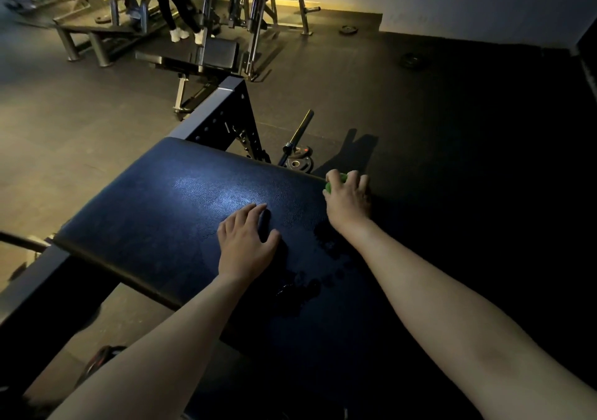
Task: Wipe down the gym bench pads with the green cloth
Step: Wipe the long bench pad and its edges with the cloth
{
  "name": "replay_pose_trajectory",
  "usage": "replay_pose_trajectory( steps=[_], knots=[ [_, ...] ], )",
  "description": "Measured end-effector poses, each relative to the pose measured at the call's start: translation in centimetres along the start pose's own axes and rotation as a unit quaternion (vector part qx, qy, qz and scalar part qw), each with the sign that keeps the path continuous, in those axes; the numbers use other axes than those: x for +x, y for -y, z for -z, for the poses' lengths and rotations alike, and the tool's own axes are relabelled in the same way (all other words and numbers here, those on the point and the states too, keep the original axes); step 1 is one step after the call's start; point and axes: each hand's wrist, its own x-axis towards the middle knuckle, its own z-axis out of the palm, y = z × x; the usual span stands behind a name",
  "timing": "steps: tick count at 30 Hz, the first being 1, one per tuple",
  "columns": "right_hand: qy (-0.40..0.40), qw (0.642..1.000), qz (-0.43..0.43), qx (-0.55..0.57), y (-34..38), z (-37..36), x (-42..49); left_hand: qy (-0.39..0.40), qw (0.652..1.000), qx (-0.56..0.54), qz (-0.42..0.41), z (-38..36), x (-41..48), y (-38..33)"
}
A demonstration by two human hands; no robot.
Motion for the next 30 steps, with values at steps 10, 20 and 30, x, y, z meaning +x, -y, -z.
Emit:
replay_pose_trajectory(
  steps=[10,20,30],
  knots=[
    [0.061,0.990,0.088,0.089,2.3,0.2,-3.9,0.011,1.000,-0.001,0.010,0.0,0.0,-0.3],
    [0.105,0.967,0.232,0.023,1.9,0.7,-3.8,0.009,1.000,0.008,0.004,-0.1,0.0,-0.1],
    [0.017,0.998,0.032,0.059,5.0,-1.4,-1.5,0.018,0.997,-0.021,0.068,1.7,-1.7,0.5]
  ],
)
